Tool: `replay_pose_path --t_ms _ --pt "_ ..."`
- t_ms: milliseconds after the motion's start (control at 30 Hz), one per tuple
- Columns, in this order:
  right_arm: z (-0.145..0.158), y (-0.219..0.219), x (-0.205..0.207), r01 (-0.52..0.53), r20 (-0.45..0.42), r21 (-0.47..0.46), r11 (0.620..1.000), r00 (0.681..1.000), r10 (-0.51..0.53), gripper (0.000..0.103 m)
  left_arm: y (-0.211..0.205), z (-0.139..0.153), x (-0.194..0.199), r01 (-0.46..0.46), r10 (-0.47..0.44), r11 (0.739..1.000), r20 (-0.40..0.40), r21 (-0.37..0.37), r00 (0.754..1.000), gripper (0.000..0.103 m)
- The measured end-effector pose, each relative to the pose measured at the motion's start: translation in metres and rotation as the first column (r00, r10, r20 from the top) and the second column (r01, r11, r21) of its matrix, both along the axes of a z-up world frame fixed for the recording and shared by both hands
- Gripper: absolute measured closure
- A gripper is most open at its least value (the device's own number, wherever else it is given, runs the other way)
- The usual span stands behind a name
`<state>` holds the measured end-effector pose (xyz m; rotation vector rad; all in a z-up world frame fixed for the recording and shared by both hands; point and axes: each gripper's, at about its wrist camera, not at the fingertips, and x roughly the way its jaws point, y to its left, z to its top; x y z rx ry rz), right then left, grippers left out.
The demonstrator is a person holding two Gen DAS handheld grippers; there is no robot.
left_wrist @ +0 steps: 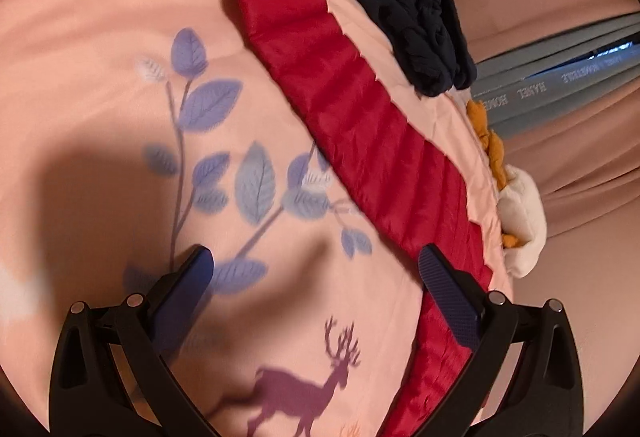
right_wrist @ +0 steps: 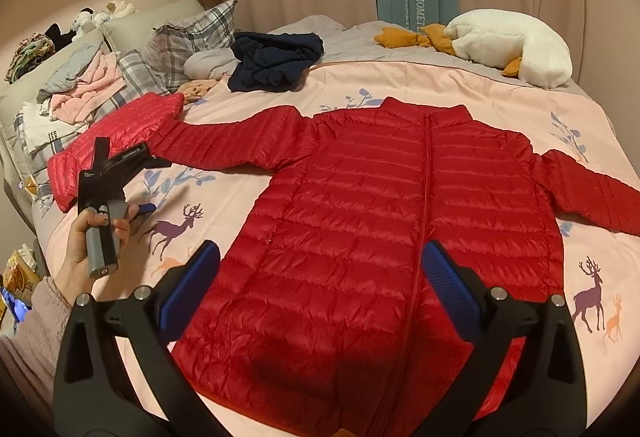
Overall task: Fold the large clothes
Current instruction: 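Reach the left gripper to the sleeve cuff nearest it and grasp it, then carry the grasped sleeve across the jacket body with the left gripper and release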
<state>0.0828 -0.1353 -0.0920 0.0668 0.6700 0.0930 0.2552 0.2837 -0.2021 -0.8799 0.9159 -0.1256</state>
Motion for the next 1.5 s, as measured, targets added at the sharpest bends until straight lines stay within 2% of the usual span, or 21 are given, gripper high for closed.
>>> replay_pose_path --t_ms 233,500,733,767,800,833,900,933,1000,1033,1133,1233,1300,1433,1500 --pt "-0.012 -0.011 0.011 0.029 -0.016 -0.016 0.999 0.999 -0.029 0.002 0.011 -0.004 0.036 -0.039 0.041 0.998 0.035 -0.054 0.999 0.001" --pt "-0.024 -0.031 0.022 0.072 -0.038 0.009 0.997 0.997 -0.072 0.002 0.011 -0.005 0.092 -0.075 0.080 0.994 0.064 -0.075 0.995 0.001" --pt "-0.024 -0.043 0.025 0.106 -0.023 -0.028 0.994 0.994 -0.106 0.002 0.004 -0.001 0.119 -0.120 0.122 0.992 0.057 -0.024 0.991 0.001" --pt "-0.024 -0.044 0.025 0.108 -0.023 -0.027 0.994 0.994 -0.109 0.002 0.003 -0.001 0.119 -0.127 0.128 0.992 0.057 -0.012 0.990 0.007" --pt "-0.024 -0.046 0.025 0.113 -0.023 -0.024 0.993 0.993 -0.113 0.002 0.002 -0.001 0.119 -0.133 0.133 0.991 0.050 0.001 0.990 0.021" --pt "-0.025 -0.047 0.025 0.116 -0.024 -0.021 0.993 0.993 -0.116 0.002 0.003 -0.003 0.120 -0.136 0.136 0.991 0.040 0.010 0.990 0.029" --pt "-0.025 -0.049 0.025 0.120 -0.023 -0.013 0.993 0.993 -0.120 0.002 0.005 -0.008 0.121 -0.138 0.138 0.990 0.002 0.029 0.990 0.061" --pt "-0.025 -0.051 0.024 0.121 -0.023 -0.009 0.993 0.992 -0.121 0.002 0.006 -0.009 0.122 -0.134 0.135 0.990 -0.016 0.051 0.991 0.067" --pt "-0.026 -0.052 0.022 0.122 -0.024 -0.004 0.993 0.992 -0.122 0.002 0.006 -0.007 0.123 -0.118 0.120 0.989 -0.022 0.090 0.993 0.086" --pt "-0.026 -0.053 0.021 0.123 -0.025 -0.003 0.992 0.992 -0.123 0.002 0.006 -0.004 0.122 -0.107 0.109 0.989 -0.018 0.099 0.994 0.090" --pt "-0.025 -0.057 0.017 0.131 -0.026 0.006 0.991 0.991 -0.130 0.002 0.002 0.013 0.115 -0.110 0.106 0.986 0.035 0.129 0.994 0.096" --pt "-0.022 -0.064 0.009 0.142 -0.007 0.016 0.990 0.990 -0.142 0.002 -0.011 0.046 0.104 -0.111 0.091 0.976 0.116 0.186 0.989 0.097" --pt "-0.019 -0.070 0.003 0.153 0.003 0.030 0.988 0.988 -0.153 0.002 -0.029 0.076 0.094 -0.094 0.049 0.964 0.179 0.251 0.983 0.097" --pt "-0.019 -0.082 -0.008 0.172 0.006 0.070 0.983 0.985 -0.173 0.002 -0.086 0.131 0.072 -0.036 -0.091 0.916 0.294 0.399 0.952 0.097" --pt "-0.020 -0.087 -0.012 0.179 0.004 0.084 0.980 0.984 -0.180 0.002 -0.124 0.154 0.053 0.000 -0.187 0.877 0.341 0.481 0.921 0.097"
